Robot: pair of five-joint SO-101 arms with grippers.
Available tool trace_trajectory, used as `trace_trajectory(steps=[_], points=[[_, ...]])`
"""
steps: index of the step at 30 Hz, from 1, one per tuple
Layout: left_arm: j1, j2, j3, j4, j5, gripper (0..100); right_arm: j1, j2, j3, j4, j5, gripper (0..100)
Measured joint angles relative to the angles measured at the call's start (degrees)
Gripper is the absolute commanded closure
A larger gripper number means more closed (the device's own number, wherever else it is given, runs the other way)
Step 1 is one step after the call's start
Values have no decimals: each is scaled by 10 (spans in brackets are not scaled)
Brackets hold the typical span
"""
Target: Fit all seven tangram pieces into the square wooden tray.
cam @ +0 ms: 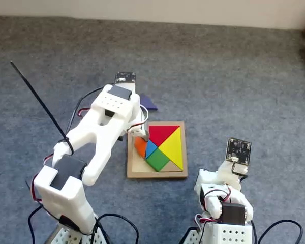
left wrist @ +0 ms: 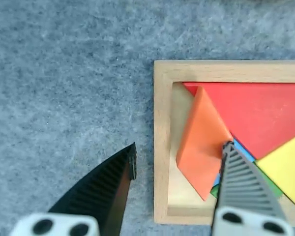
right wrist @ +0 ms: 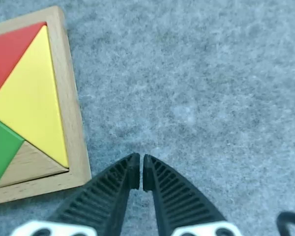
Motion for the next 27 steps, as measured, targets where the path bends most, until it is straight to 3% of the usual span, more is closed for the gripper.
trace_trajectory(steps=[21,27], points=[[-18,12,-47,82,-6,734,0,0,0,0,0,965],[-22,-54,-32,82,-6,734,0,0,0,0,0,965]])
